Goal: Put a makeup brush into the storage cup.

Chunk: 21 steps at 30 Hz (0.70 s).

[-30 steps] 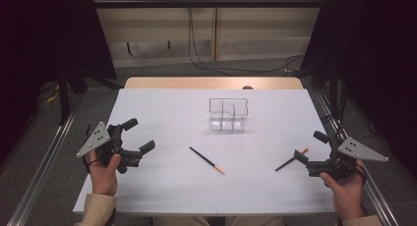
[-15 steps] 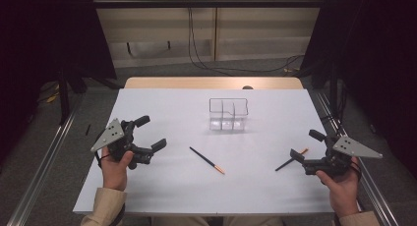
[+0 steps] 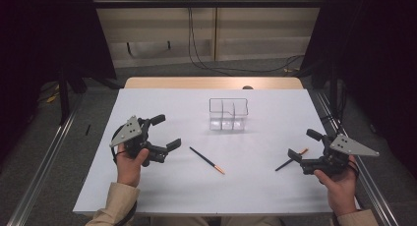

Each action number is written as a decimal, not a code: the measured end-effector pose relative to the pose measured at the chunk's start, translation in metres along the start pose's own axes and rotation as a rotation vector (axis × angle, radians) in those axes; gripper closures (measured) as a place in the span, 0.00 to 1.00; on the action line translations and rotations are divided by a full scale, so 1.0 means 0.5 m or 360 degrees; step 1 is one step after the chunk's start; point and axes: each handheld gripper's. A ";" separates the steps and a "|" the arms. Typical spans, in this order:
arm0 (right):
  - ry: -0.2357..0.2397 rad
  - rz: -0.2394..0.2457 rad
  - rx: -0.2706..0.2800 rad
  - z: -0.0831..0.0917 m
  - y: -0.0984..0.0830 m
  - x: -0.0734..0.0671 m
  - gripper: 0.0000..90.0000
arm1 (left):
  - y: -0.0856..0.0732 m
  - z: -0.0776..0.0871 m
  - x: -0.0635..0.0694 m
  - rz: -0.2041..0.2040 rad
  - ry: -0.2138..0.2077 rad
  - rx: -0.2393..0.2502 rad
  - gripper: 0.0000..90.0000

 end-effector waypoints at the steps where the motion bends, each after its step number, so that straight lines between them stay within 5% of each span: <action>1: 0.0004 0.0003 0.0005 0.000 0.000 -0.001 0.00 | 0.000 -0.003 0.001 -0.0004 0.0002 -0.0004 0.00; 21: 0.0053 -0.0011 0.0008 -0.001 -0.002 -0.004 0.00 | -0.014 -0.084 -0.006 0.0033 -0.0127 -0.0003 0.00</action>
Point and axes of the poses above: each handheld gripper's, and its own axes: z roughly backward along the jaws, y roughly out of its top, x roughly to its right, and after that the axes turned 13 degrees about -y, right-handed
